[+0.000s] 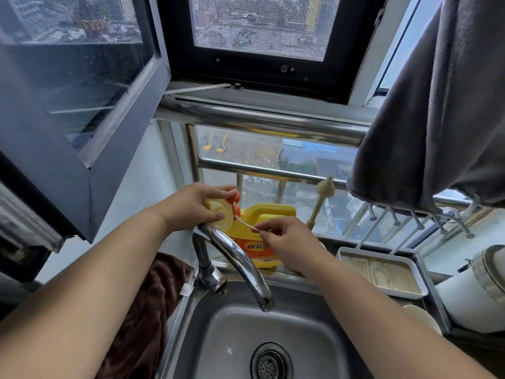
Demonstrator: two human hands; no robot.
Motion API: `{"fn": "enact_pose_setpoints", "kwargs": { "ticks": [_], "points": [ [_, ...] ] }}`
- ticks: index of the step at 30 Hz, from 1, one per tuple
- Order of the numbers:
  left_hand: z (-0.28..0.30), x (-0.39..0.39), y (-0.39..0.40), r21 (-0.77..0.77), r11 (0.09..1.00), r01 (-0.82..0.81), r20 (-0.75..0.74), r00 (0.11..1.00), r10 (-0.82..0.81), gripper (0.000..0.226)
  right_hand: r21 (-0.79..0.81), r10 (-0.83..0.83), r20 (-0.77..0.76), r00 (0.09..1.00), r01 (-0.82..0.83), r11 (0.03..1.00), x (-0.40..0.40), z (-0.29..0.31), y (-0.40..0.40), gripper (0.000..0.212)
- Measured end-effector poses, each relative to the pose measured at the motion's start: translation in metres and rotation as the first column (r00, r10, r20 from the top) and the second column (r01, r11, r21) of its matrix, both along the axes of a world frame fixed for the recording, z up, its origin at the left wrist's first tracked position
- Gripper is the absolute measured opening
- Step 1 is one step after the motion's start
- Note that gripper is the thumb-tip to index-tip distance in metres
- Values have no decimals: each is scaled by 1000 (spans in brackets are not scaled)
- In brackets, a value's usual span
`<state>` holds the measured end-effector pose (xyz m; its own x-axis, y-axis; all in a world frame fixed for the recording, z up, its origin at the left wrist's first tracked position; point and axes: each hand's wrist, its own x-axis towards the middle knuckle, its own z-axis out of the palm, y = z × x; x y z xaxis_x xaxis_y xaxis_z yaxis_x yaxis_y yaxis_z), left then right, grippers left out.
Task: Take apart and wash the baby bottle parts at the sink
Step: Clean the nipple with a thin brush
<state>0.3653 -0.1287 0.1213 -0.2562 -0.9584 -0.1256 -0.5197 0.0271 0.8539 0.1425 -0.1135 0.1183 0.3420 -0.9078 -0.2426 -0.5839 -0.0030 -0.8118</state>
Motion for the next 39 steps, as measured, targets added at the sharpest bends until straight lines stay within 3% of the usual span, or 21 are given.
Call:
{"fn": "enact_pose_setpoints", "kwargs": {
  "ticks": [12, 16, 21, 27, 30, 34, 39],
  "points": [
    [6, -4, 3, 5, 1000, -23, 80, 997, 23, 54, 17, 4, -13, 1000, -4, 1000, 3, 0, 4, 22],
    [5, -3, 4, 22, 997, -69, 34, 997, 69, 54, 42, 5, 7, 1000, -5, 999, 0, 2, 7, 22],
    [11, -2, 12, -87, 969, -231, 1, 973, 232, 57, 33, -2, 6, 1000, 2, 999, -15, 8, 11, 20],
    [38, -16, 31, -294, 893, -340, 119, 914, 388, 58, 19, -45, 99, 994, 44, 999, -30, 26, 21, 18],
    [48, -39, 51, -251, 863, -439, -51, 896, 442, 50, -25, -57, 166, 985, 62, 998, -43, 39, 30, 17],
    [54, -72, 71, -60, 871, -488, -327, 834, 445, 25, -115, -50, 240, 969, 80, 990, -66, 57, 48, 25],
    [57, -116, 90, 92, 924, -371, -404, 834, 375, 21, -270, -56, 110, 992, 84, 959, -99, 77, 80, 20]
  ]
}}
